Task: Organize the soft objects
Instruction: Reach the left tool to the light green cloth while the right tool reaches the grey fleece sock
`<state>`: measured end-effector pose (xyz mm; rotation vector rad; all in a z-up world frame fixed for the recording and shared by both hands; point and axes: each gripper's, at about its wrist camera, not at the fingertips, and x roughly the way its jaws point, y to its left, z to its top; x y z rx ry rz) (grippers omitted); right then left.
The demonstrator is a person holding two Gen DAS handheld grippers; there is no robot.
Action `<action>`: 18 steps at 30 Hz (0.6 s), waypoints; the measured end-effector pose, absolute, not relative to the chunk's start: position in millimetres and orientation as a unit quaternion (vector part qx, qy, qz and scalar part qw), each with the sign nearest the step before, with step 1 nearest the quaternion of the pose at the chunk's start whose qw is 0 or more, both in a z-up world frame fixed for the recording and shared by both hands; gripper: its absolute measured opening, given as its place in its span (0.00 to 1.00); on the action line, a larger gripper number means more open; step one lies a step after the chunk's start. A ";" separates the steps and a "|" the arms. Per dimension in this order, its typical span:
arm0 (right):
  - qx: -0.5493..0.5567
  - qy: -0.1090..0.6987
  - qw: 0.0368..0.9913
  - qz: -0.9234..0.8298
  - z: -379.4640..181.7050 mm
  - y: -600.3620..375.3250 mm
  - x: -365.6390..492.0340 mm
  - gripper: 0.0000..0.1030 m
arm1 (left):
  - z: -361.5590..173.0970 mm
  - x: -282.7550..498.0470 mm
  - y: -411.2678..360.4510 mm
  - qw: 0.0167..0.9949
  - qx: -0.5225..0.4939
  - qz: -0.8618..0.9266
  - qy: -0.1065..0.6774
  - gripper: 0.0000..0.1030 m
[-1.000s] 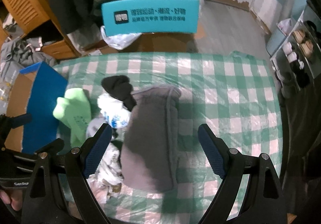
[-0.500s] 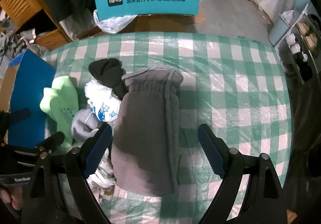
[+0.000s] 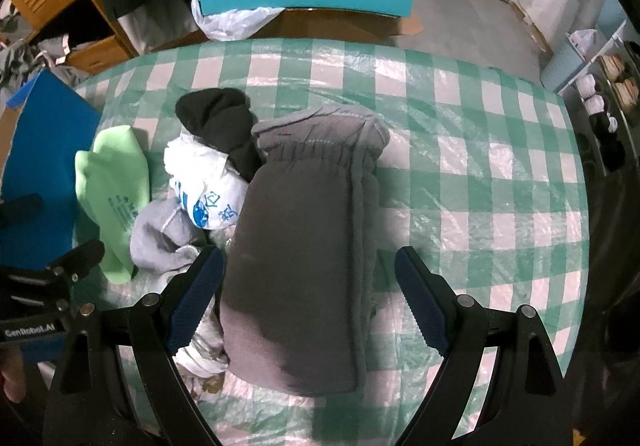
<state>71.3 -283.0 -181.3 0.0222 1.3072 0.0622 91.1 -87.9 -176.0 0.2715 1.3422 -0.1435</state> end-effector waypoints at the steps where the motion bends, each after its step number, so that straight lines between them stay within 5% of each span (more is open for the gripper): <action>1: 0.010 0.610 0.792 0.029 -183.4 -282.8 71.6 0.84 | -176.1 90.8 -88.2 0.772 0.127 -0.066 0.619 0.99; 18: 0.017 0.633 0.774 0.006 -217.1 -281.3 82.5 0.84 | -206.0 108.8 -102.3 0.760 0.114 -0.062 0.637 0.99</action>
